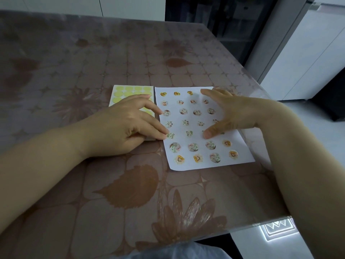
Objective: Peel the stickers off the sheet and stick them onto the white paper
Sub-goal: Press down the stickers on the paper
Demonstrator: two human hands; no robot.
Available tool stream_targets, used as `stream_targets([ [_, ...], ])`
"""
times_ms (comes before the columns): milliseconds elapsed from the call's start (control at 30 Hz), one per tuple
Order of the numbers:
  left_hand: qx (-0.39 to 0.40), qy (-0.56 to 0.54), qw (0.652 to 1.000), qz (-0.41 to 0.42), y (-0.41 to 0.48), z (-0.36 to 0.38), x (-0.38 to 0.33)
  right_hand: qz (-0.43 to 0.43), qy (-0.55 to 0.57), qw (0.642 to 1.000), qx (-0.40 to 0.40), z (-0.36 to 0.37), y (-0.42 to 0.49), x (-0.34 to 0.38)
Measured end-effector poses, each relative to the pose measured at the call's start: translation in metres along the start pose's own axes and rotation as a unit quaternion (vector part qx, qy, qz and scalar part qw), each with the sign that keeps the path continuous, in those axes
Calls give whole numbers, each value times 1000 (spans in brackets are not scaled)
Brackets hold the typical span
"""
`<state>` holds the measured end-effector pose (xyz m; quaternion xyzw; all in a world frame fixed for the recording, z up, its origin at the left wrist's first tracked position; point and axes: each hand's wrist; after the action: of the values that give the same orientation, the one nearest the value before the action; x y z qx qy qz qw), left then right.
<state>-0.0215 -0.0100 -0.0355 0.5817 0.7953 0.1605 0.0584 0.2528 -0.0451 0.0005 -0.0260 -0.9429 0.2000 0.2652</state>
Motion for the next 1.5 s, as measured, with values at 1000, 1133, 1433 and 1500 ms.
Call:
stream_targets([
  [1000,4,-50,998,-38,2,1,0,-81,-1,997,-20,41,-6,48],
  [1133,7,-73,996,-50,2,1,0,-71,-10,997,-13,41,-6,51],
  [1433,13,-98,992,-73,1,-1,-2,-79,39,996,-10,36,-10,43],
  [1500,10,-96,993,-73,0,-2,-2,-73,75,994,-32,25,-12,36],
])
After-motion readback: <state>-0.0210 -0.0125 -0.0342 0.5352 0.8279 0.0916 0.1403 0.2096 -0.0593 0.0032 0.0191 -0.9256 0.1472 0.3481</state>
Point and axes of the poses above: each hand's wrist, its own y-axis towards the middle knuckle, its own z-axis out of the palm, x = y × z, and after that the axes turned 15 degrees about y, right-handed
